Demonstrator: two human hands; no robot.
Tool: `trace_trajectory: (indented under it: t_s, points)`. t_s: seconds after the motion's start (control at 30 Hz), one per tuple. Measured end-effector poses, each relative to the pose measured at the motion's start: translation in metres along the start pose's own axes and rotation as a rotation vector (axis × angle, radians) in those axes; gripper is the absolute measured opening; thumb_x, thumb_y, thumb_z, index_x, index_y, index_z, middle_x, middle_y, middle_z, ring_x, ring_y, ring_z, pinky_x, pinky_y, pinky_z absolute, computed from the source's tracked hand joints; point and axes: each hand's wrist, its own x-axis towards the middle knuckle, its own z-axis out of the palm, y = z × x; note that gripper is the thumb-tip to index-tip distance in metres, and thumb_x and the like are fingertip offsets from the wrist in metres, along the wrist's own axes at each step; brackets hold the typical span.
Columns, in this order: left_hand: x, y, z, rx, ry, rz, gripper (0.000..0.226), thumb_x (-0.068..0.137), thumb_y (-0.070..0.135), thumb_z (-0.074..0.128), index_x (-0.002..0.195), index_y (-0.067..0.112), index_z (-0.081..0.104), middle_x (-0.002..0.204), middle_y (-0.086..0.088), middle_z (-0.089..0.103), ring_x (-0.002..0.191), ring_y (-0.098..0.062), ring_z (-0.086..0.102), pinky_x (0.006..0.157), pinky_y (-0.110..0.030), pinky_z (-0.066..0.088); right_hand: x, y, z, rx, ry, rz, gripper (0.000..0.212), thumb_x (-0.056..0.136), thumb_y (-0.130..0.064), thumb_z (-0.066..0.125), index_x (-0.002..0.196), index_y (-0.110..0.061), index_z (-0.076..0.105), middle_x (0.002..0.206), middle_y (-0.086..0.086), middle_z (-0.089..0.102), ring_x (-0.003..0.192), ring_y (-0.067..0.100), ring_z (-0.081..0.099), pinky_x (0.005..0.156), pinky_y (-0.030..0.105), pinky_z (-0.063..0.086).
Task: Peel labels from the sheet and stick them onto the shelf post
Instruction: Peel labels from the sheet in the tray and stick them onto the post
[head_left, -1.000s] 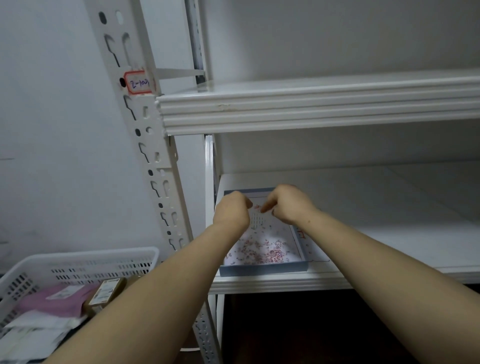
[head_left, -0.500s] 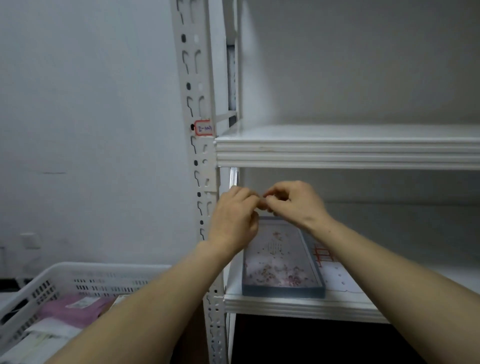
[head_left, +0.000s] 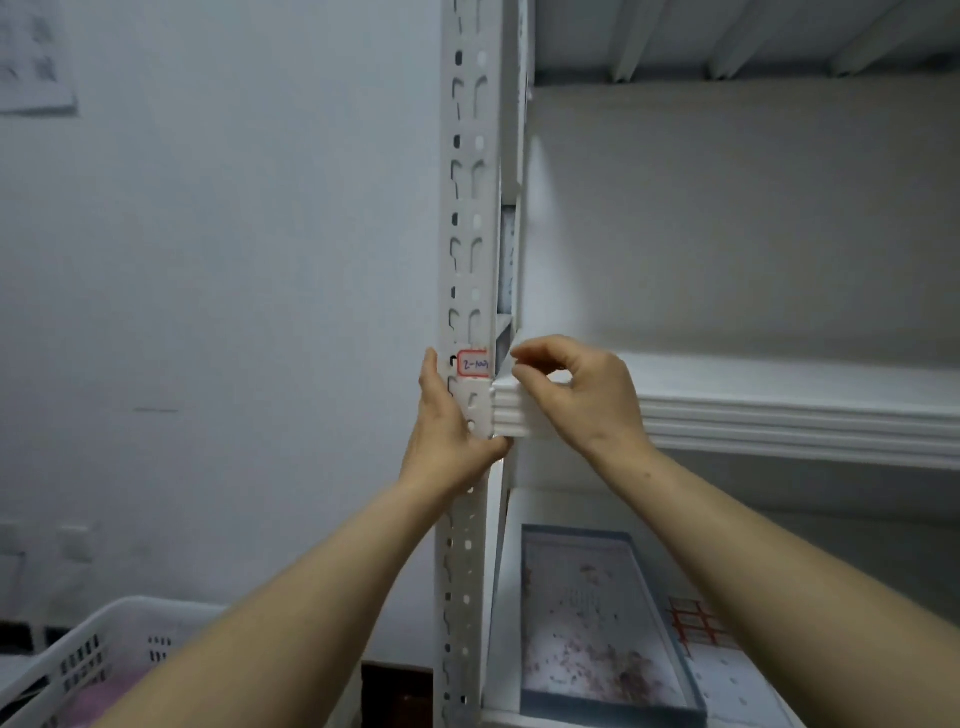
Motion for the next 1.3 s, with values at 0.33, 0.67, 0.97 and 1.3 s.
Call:
trace_trajectory:
  t_s: [0.33,0.67,0.97,1.3]
  points:
    - [0.004,0.0,-0.001,0.048,0.024,0.042,0.079,0.067,0.004,0.07,0.126,0.023,0.021,0.089,0.012,0.05,0.075,-0.006,0.056,0.059,-0.023,0.05,0.017,0.002,0.012,-0.005,-0.1,0.11,0.019,0.088,-0.025,0.064,0.103,-0.025,0.074,0.101,-0.004,0.074,0.097,0.016,0.066,0.084,0.034,0.052]
    - [0.002,0.001,0.0,0.044,0.016,0.028,0.082,0.068,0.004,0.071,0.129,0.022,0.019,0.09,0.011,0.051,0.076,-0.007,0.057,0.059,-0.021,0.049,0.019,0.0,0.008,-0.04,-0.207,0.101,0.015,0.085,-0.022,0.063,0.091,-0.026,0.076,0.093,-0.009,0.073,0.09,0.012,0.065,0.083,0.036,0.052]
    - [0.001,0.0,-0.002,0.015,0.0,0.042,0.079,0.069,0.006,0.068,0.128,0.023,0.019,0.087,0.009,0.054,0.072,-0.007,0.059,0.054,-0.018,0.045,0.014,-0.003,0.024,-0.118,0.071,-0.257,0.022,0.079,-0.019,0.062,0.093,-0.009,0.077,0.086,0.007,0.073,0.072,0.027,0.069,0.063,0.035,0.056]
    - [0.004,-0.004,-0.001,-0.009,-0.015,0.05,0.085,0.069,0.01,0.07,0.132,0.024,0.014,0.093,0.004,0.056,0.078,-0.013,0.062,0.066,-0.033,0.055,0.012,-0.007,0.032,-0.355,0.131,-0.376,0.01,0.065,-0.013,0.068,0.069,-0.006,0.074,0.067,0.007,0.065,0.045,0.027,0.058,0.037,0.03,0.049]
